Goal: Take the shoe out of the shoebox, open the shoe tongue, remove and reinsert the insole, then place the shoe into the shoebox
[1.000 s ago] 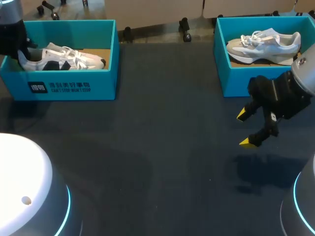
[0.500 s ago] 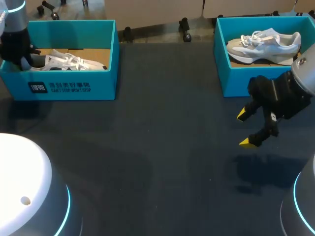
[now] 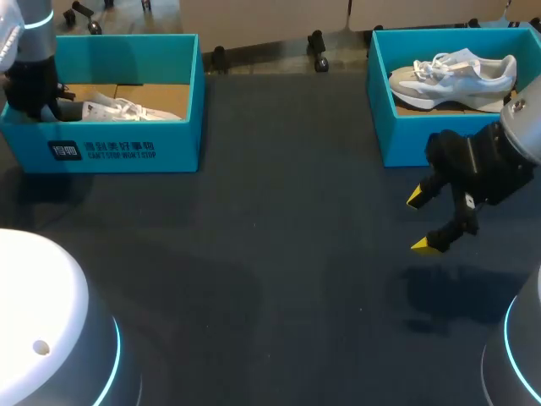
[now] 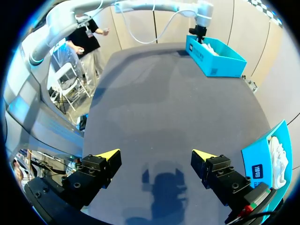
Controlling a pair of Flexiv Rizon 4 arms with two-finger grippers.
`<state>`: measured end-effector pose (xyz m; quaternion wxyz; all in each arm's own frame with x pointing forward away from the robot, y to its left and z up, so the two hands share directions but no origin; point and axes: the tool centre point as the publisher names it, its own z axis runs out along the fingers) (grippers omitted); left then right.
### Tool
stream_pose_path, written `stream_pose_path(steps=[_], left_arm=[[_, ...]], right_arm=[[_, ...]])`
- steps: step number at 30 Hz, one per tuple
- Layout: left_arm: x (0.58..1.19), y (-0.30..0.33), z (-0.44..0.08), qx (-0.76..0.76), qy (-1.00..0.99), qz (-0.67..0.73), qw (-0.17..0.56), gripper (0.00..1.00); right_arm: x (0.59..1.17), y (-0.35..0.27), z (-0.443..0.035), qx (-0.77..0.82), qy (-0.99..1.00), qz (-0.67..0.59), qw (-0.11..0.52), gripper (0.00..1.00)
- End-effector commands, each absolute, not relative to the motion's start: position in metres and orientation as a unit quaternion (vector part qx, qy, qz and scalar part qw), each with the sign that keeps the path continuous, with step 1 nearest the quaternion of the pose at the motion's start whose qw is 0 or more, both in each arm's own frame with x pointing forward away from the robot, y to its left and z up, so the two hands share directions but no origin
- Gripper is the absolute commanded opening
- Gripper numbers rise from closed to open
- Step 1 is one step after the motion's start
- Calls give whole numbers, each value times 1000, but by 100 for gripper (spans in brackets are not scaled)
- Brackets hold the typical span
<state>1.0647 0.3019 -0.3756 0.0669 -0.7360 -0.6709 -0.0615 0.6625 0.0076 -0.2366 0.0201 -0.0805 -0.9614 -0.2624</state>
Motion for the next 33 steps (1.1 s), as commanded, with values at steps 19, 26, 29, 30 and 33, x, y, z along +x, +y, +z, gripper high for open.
stream_pose_path(steps=[19, 26, 29, 30, 33], left_arm=[[1065, 302, -376, -742, -665, -51, 65, 37], [1064, 302, -366, -745, -664, -42, 56, 36], [1062, 301, -361, -748, -661, -39, 51, 40], [1062, 300, -359, -749, -660, -37, 50, 42], [1060, 297, -352, -753, -656, -35, 46, 47]], right_arm=[[662, 8, -238, -81, -961, -262, 19, 100], [662, 8, -238, -81, -961, -262, 19, 100], [662, 8, -238, -81, -961, -262, 19, 100], [662, 8, -238, -81, -961, -262, 19, 100], [662, 8, -238, -81, -961, -262, 19, 100]])
